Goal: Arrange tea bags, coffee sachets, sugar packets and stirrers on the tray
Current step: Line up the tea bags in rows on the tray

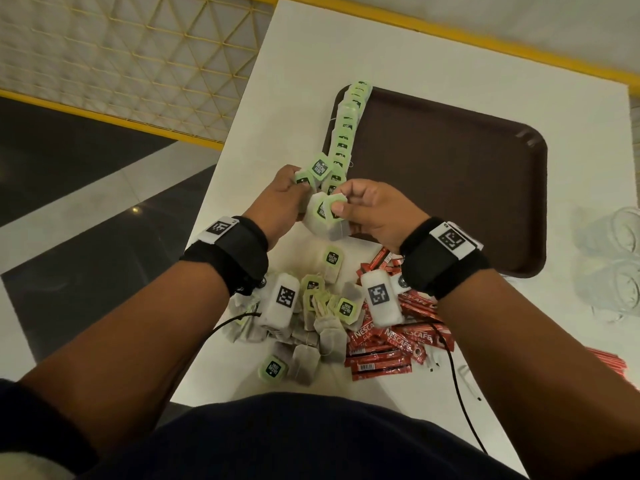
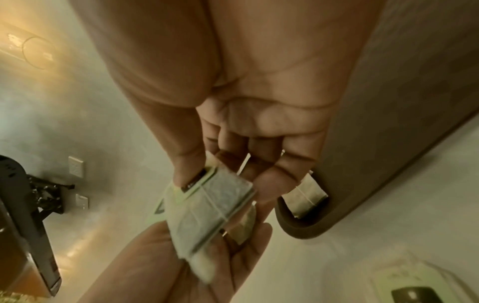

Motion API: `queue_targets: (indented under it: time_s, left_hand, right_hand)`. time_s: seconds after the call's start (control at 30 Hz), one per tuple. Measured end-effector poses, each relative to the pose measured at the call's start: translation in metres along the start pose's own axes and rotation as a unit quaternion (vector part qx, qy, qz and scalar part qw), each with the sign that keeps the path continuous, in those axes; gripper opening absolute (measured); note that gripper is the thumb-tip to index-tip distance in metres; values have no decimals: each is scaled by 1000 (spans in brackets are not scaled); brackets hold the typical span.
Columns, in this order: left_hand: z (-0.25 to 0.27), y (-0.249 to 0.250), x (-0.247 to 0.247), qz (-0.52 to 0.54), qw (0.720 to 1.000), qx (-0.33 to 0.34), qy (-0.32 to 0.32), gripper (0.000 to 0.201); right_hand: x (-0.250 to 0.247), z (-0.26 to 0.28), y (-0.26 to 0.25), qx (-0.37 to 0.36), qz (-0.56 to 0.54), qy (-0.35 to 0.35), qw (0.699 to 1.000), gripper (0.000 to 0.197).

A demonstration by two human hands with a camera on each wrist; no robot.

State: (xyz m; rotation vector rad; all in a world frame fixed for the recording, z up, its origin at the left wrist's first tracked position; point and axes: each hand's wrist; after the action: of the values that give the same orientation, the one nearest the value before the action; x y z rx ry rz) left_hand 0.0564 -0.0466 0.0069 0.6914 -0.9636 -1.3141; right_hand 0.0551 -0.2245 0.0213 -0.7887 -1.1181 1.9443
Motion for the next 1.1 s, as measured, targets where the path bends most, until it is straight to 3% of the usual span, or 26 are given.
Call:
queue_targets:
  time_s: [0.07,0.23,0.33,0.47,0.63,0.77,0.9,1.1]
  left_hand:
    - [-3,1,0,-1,1000,-7,-20,18]
    - [-9,3,-3,110,990,-73,-51,18]
    - [-12,3,-5,117,989,-77,-52,16]
    - [-16,-1,-6,21,998,-31,-59,27]
    - [-23,-4,-18,42,999,-25,-4,30]
    - [-24,-5,-29,44,998,-32,11,36]
    - [-26,-6,-34,52,998,-38,4,35]
    - [-29,-8,-32,17,1000,-18,3,22]
  right_hand:
    - [1,-5,-1,4,-9,2,1000,8]
    - [0,-22,4,35,89,140,985,8]
    - [3,-29,6,43,92,179,979,11]
    - [7,-33,10,54,71,193,977,7]
    - [5,-38,22,93,27,192,977,11]
    - [4,-44,35,116,101,189,970,13]
    - [3,-55,42,122,250,200,939,21]
    - [4,-63,38,129,284,231,922,18]
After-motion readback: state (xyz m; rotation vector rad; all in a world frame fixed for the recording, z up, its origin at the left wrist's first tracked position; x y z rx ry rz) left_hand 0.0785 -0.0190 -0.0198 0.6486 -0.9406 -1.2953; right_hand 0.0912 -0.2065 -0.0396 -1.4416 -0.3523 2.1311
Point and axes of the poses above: each hand's wrist, its own z-axis away from the middle knuckle, its own x-axis out of the palm, y = z × x, and after that the axes turned 15 degrees about z, right-handed
